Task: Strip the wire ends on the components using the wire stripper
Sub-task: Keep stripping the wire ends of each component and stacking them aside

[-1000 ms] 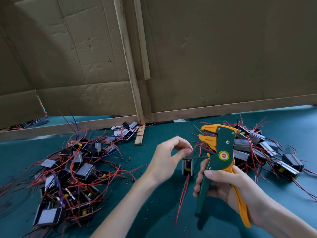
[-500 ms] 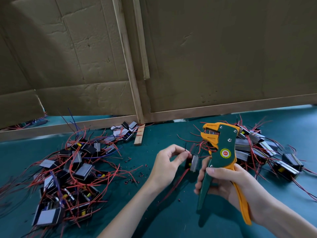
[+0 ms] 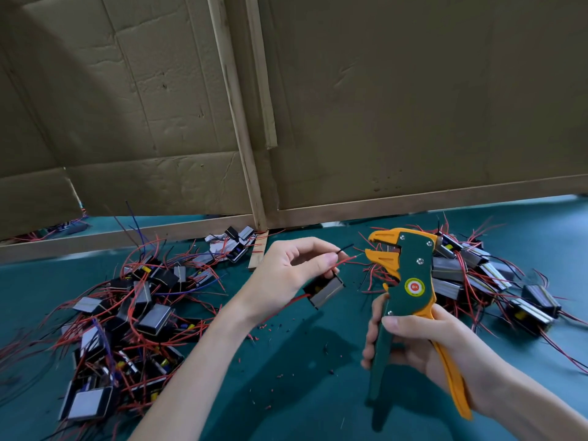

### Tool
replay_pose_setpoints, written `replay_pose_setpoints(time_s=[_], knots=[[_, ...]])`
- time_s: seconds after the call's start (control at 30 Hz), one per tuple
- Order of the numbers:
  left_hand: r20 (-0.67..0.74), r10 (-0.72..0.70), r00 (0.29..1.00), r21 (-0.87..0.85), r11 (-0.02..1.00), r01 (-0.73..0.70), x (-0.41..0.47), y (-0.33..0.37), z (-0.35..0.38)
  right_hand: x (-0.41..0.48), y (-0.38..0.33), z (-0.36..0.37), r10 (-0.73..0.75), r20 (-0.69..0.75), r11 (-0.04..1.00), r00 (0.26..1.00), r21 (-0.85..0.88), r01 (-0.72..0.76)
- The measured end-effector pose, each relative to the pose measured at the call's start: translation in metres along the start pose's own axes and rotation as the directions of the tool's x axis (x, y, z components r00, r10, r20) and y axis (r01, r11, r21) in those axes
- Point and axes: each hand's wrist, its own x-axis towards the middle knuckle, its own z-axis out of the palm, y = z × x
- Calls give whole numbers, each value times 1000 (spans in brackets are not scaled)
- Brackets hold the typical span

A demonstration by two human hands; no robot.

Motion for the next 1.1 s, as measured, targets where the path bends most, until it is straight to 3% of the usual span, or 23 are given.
replay_pose_setpoints(time_s=[0.3, 0.57, 0.87, 1.03, 1.1], knots=[[115, -35, 993, 111, 994, 22, -5, 22, -6, -8, -1, 7, 29, 147, 998, 989, -64, -20], [173, -85, 981, 151, 987, 59, -6, 24, -9, -11, -2, 6, 51, 169, 990, 984, -139, -28], [278, -109, 954, 127, 989, 76, -6, 27, -17, -21, -1, 13, 109, -7, 959, 994, -261, -107], [281, -132, 951, 160, 983, 90, -5, 22, -20, -17, 13, 24, -22, -102, 947, 995, -320, -11], [266, -149, 952, 175, 979, 104, -5, 19, -19, -15, 15, 23, -3, -74, 963, 997, -268, -17]])
